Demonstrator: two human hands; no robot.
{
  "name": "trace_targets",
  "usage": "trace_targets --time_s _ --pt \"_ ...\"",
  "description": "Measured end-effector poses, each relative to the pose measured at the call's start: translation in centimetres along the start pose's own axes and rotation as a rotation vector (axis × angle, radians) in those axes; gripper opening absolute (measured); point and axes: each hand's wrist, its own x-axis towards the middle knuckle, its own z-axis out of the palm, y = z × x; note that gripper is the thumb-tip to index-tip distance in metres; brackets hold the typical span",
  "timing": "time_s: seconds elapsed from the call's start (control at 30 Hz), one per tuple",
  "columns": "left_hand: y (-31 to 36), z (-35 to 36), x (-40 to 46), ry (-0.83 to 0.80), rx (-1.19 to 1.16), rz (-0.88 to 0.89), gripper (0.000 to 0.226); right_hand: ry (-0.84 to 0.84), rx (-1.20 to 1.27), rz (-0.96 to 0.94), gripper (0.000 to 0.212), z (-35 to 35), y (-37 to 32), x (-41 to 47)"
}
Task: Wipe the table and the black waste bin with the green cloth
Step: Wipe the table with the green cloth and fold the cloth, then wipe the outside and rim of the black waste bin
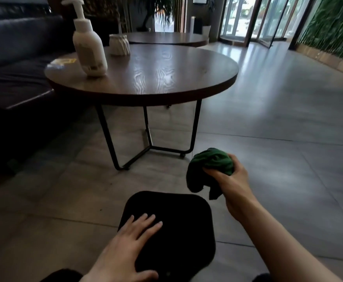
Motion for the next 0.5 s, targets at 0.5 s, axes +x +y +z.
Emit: trace_targets --time_s 0.5 --pt "-0.7 2.7 -0.4 0.04 0.098 0.05 0.029 -0.051 -0.09 -0.012 0.044 -1.5 0.6 -2.0"
